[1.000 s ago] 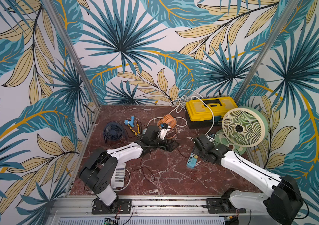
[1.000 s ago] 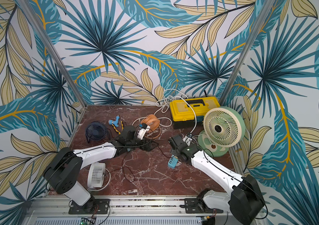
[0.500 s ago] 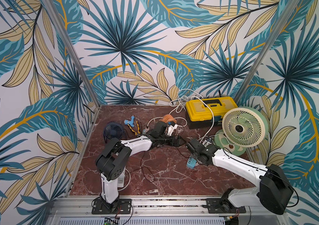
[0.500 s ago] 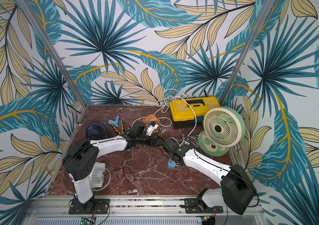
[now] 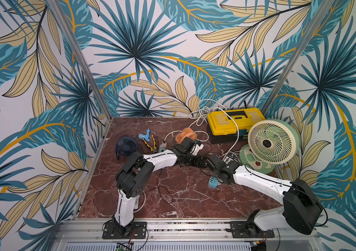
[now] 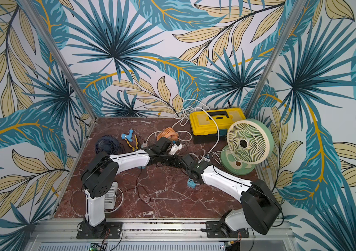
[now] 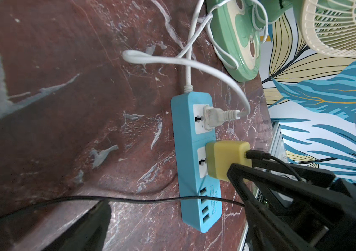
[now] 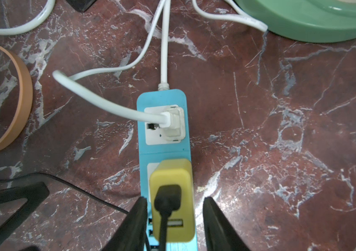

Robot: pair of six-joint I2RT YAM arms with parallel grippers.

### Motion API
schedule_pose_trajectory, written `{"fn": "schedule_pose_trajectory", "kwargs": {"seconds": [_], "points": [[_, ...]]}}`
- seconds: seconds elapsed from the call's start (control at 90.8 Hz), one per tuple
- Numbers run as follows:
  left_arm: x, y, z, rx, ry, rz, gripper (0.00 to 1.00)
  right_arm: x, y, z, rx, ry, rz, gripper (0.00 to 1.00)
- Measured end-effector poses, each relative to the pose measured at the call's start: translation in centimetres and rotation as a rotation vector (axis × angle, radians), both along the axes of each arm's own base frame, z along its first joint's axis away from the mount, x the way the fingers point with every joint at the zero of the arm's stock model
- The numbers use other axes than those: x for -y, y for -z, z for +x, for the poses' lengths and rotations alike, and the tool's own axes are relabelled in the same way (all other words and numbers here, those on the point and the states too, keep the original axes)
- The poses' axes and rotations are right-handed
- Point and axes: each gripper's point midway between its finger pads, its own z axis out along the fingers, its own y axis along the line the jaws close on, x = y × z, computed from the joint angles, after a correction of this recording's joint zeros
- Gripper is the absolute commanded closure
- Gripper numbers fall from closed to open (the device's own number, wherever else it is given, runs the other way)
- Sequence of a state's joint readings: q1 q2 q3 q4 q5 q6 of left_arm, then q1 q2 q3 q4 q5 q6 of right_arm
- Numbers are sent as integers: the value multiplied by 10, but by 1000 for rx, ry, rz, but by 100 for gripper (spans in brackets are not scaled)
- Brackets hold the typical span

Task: Unplug the desk fan from the power strip
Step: Remove the plug from the socket.

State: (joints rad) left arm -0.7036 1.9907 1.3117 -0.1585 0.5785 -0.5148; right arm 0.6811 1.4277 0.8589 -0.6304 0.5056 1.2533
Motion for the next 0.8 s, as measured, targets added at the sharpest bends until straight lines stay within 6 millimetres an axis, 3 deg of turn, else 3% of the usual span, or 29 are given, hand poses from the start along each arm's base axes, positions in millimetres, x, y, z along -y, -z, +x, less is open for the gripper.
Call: {"fn": "schedule_pose_trajectory", "kwargs": {"seconds": [0.121, 0.353, 0.804], "points": [[-1, 9, -3, -19, 7, 19, 5, -1, 2, 1, -3, -3, -2, 64], [7, 17, -5, -46, 35, 18, 48, -1, 2, 1, -5, -18, -10, 66], [48, 21, -6, -60, 123, -38, 58, -2, 3, 4, 7, -30, -28, 67]]}}
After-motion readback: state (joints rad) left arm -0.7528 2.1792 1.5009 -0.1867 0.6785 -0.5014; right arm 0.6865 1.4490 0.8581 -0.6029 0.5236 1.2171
